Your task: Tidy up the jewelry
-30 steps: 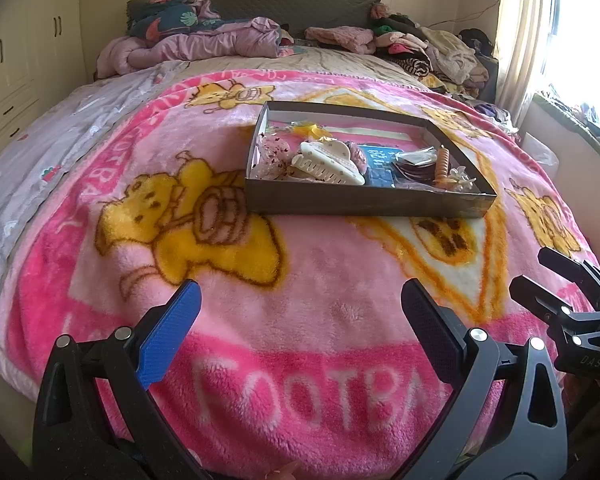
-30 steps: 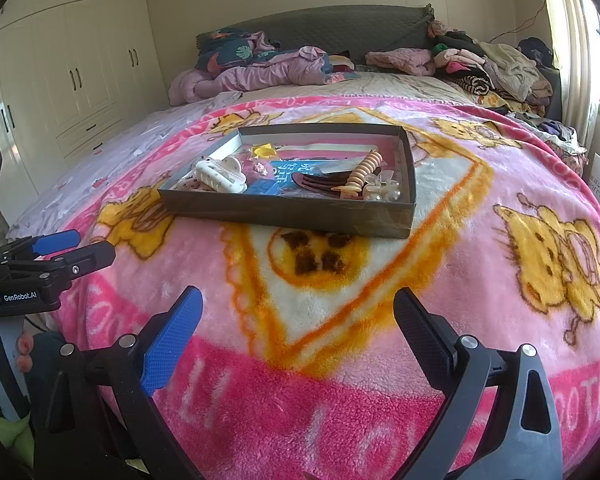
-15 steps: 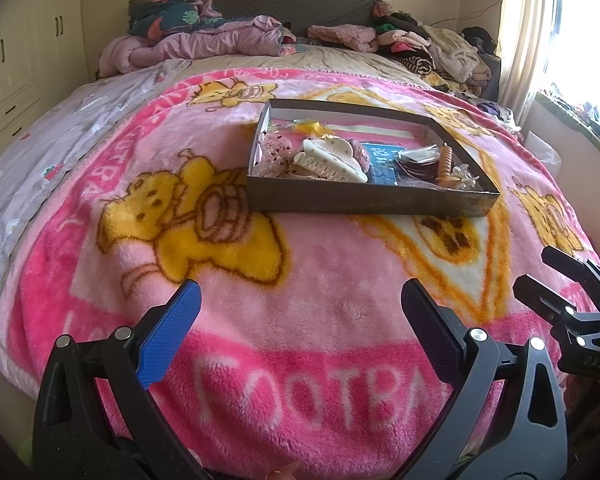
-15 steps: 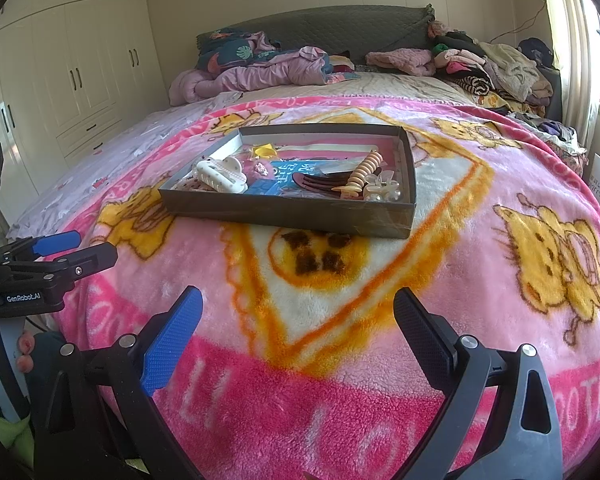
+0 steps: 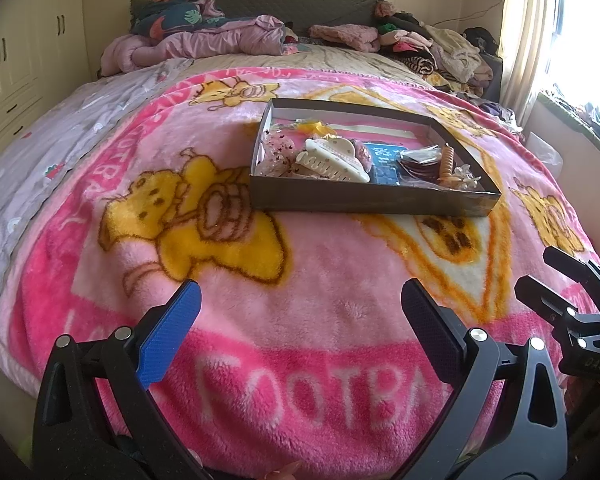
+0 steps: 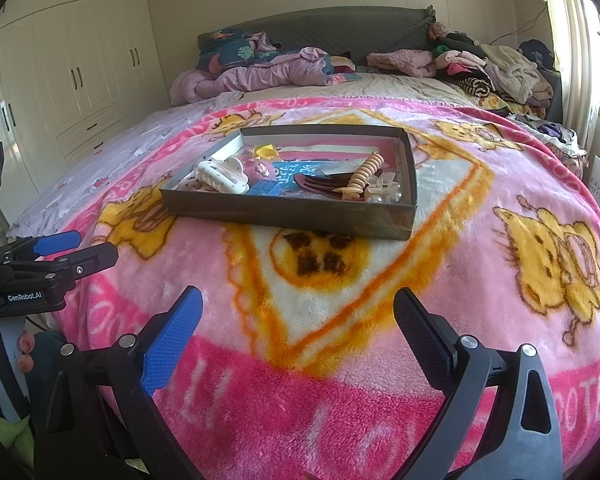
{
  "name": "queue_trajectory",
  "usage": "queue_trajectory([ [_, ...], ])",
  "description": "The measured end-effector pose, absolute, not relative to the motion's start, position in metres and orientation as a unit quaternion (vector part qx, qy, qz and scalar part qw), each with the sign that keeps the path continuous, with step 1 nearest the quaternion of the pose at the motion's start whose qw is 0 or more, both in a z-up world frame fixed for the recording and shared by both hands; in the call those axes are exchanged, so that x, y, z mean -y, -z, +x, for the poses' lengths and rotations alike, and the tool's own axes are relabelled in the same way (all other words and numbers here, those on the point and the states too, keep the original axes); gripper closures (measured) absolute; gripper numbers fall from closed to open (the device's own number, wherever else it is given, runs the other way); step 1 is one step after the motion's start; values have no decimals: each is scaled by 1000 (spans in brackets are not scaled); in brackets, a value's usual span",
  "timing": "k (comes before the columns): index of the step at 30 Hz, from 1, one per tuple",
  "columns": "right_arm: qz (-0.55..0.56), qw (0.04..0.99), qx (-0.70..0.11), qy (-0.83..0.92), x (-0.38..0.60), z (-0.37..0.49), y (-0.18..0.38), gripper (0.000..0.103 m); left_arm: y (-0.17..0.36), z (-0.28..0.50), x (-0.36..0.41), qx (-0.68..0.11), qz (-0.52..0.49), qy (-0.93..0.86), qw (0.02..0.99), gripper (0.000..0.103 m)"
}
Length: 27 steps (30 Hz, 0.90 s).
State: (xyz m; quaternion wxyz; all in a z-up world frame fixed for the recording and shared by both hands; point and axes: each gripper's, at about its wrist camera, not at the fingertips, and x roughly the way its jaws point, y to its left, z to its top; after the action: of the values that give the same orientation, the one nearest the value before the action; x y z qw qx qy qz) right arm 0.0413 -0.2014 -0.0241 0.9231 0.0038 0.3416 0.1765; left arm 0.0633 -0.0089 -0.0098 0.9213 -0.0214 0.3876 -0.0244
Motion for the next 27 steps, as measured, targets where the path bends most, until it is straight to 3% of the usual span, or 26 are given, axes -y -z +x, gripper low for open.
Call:
queue_trajectory([
  [27, 3, 924, -341, -176, 200, 41, 24, 9, 10, 62, 6, -389, -21, 24, 921, 11],
])
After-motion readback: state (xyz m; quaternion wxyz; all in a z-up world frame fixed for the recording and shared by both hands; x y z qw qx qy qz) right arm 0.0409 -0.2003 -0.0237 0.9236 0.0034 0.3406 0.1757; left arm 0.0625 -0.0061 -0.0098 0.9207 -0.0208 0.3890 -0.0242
